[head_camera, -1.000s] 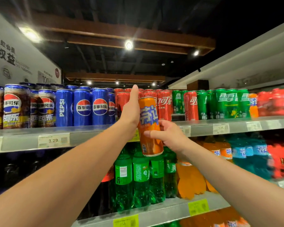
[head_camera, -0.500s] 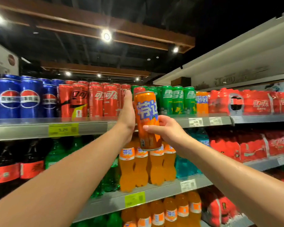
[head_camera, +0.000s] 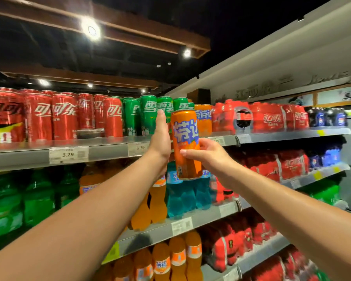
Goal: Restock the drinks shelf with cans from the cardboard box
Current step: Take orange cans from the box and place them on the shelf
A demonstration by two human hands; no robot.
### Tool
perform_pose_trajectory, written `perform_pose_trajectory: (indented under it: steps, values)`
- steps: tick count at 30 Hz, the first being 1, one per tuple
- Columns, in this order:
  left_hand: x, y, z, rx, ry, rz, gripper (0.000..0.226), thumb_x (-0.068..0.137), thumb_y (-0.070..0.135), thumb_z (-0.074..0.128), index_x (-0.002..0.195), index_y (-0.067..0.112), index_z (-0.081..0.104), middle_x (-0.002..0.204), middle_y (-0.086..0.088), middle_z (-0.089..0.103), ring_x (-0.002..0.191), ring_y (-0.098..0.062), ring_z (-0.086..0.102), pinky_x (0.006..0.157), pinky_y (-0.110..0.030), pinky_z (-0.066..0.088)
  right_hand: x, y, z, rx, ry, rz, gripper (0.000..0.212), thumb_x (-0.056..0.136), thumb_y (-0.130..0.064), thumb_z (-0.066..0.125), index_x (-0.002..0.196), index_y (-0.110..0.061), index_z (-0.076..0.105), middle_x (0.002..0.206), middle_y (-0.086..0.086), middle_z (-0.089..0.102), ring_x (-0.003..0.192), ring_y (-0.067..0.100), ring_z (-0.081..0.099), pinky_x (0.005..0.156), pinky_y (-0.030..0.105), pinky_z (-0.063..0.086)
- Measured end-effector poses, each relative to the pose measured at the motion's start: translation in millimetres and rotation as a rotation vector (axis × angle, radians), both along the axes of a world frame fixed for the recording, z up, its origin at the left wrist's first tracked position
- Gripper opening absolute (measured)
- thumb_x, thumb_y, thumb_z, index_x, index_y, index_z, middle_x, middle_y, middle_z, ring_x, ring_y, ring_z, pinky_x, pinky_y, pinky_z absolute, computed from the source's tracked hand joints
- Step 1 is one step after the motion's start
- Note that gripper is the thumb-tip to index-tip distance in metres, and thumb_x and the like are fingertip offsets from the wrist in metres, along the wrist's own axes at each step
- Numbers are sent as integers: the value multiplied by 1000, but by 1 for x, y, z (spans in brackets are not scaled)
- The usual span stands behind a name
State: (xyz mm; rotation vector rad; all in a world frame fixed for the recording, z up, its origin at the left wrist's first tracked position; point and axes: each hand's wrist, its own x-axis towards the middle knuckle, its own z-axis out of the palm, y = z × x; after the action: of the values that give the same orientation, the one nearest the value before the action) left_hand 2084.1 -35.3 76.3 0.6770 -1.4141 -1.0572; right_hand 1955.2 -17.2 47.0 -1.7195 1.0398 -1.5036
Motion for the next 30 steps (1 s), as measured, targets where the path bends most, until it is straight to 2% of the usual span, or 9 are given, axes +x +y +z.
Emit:
perform_pose_trajectory:
  steps: [3, 5, 8, 11, 14, 18, 21, 28, 30]
  values:
    - [-16, -16, 1, 45, -23, -33, 82, 87, 74, 14, 130, 17, 53, 106, -2, 67, 90, -14, 64, 69, -32, 50, -17, -17, 2, 12, -62, -41, 33, 79, -20, 75, 110, -9, 66, 102, 11, 73, 97, 25, 69, 86, 39, 55]
    - [-24, -30, 3, 53, -37, -58, 85, 87, 75, 14, 127, 14, 56, 116, -7, 64, 101, -18, 60, 76, -34, 48, -27, -29, 6, 11, -81, -75, 31, 79, -20, 75, 107, -9, 67, 100, 10, 73, 92, 23, 70, 79, 35, 57]
    - [-35, -47, 6, 39, -10, -63, 76, 89, 72, 14, 103, 16, 64, 102, -4, 66, 88, -14, 60, 69, -30, 45, -43, -46, 14, -17, -82, -108, 18, 80, -17, 74, 97, -12, 68, 89, 3, 74, 79, 13, 70, 67, 26, 56]
    - [-47, -66, 10, 56, -18, -113, 79, 89, 71, 15, 112, 14, 63, 112, -7, 64, 91, -15, 59, 66, -30, 45, -58, -66, 24, -28, -90, -147, 8, 81, -16, 74, 87, -15, 68, 78, -3, 74, 71, 8, 70, 60, 21, 54]
    - [-59, -85, 17, 41, -34, -177, 81, 89, 72, 15, 117, 13, 63, 106, -4, 67, 93, -12, 59, 69, -31, 47, -69, -84, 34, -39, -69, -204, 12, 80, -21, 74, 91, -16, 69, 90, 3, 75, 86, 17, 71, 73, 31, 58]
    - [-79, -110, 22, 15, 22, -205, 77, 90, 70, 13, 93, 18, 69, 80, 8, 73, 88, -7, 61, 83, -35, 48, -83, -105, 44, -44, -85, -243, 26, 79, -21, 75, 102, -10, 70, 99, 10, 74, 95, 25, 70, 88, 45, 55]
    - [-95, -124, 23, 0, 58, -220, 80, 90, 71, 15, 108, 13, 67, 96, 2, 71, 96, -12, 61, 96, -44, 45, -96, -123, 50, -70, -88, -260, 25, 78, -20, 77, 100, -10, 70, 98, 9, 74, 96, 25, 70, 88, 44, 55]
    - [-128, -155, 38, -61, 66, -133, 72, 91, 69, 15, 83, 19, 65, 60, 11, 70, 64, 0, 66, 57, -24, 52, -135, -166, 69, -67, -28, -170, 22, 79, -26, 77, 96, -16, 68, 95, 4, 75, 91, 21, 71, 89, 47, 55]
    - [-137, -163, 47, -84, 55, -106, 70, 91, 68, 15, 80, 19, 64, 63, 10, 69, 62, 0, 64, 57, -22, 52, -145, -178, 79, -68, -1, -134, 24, 79, -28, 76, 99, -18, 67, 96, 3, 75, 92, 21, 71, 89, 47, 54]
